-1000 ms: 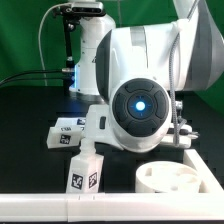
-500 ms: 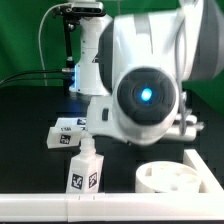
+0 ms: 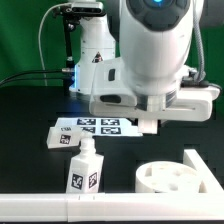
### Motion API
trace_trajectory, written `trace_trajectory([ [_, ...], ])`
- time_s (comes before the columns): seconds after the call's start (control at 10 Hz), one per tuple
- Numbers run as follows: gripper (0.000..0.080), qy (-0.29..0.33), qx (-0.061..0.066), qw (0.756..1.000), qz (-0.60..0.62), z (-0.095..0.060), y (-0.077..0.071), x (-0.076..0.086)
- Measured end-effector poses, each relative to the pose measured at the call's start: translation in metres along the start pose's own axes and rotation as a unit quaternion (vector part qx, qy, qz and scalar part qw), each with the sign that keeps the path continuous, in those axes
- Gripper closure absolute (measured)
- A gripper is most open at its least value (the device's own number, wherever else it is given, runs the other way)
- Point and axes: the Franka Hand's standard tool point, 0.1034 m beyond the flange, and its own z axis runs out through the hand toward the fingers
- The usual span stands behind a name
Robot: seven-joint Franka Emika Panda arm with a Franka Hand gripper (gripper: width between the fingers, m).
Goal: Assemble stool
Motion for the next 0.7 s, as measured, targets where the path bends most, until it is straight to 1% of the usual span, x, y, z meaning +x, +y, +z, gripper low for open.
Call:
trace_trajectory([
  [0.1,0.0481,0.048,-0.005,0.999,-0.020,-0.032,-0.010,0.001],
  [0.2,0.0481,0.079,-0.001,0.996,-0.035,-0.060,-0.015,-0.005],
  [0.3,0.0481,0.125,0.004,0.991,-0.040,-0.077,-0.020,-0.003],
  [0.4,0.0481,0.166,0.008,0.985,-0.039,-0.070,-0.020,0.003],
  [0.5,0.0481,0.195,0.011,0.980,-0.039,-0.068,-0.020,0.004],
  [0.6,0.0481,0.234,0.015,0.971,-0.041,-0.076,-0.024,0.008],
  [0.7,0.0481,0.262,0.020,0.964,-0.051,-0.093,-0.029,0.017],
])
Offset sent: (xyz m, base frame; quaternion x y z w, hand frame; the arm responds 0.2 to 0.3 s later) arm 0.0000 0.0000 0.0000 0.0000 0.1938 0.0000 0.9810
